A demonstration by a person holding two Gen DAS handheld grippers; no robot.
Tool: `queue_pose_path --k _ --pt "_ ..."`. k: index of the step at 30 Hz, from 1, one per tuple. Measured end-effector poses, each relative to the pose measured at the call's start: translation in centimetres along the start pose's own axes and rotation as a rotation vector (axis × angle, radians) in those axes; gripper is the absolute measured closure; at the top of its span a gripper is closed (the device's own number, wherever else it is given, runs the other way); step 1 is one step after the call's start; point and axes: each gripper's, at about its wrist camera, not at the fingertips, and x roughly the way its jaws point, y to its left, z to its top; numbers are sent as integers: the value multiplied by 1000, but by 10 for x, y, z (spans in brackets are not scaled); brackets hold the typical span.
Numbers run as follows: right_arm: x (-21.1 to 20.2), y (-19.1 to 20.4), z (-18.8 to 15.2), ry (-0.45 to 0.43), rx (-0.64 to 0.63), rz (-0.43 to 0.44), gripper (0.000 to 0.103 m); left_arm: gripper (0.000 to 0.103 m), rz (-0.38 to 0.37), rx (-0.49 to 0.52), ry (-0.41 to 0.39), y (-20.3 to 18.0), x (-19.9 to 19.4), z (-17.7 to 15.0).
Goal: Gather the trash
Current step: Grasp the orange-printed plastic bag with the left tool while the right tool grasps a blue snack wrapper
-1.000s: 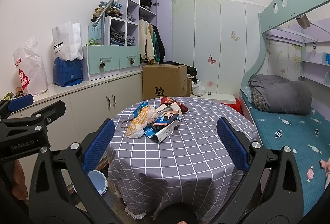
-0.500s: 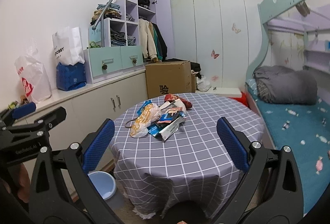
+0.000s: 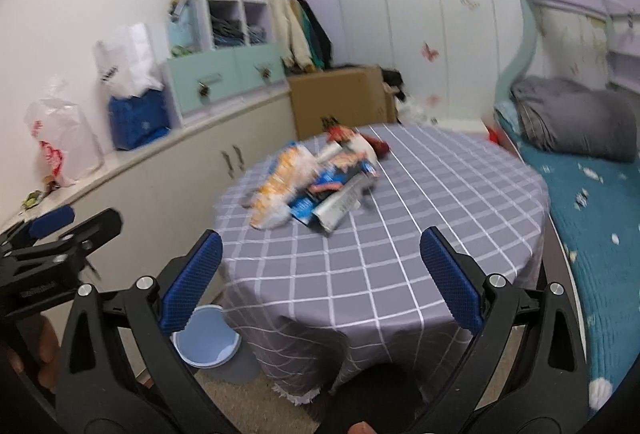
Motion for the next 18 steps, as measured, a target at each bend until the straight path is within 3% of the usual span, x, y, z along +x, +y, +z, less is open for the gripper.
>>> queue_pose_path --k 8,18 --pt "65 -25 -4 115 81 12 6 4 -28 -44 149 5 76 1" --pt "112 -49 22 78 98 -45 6 4 -100 28 175 -24 163 30"
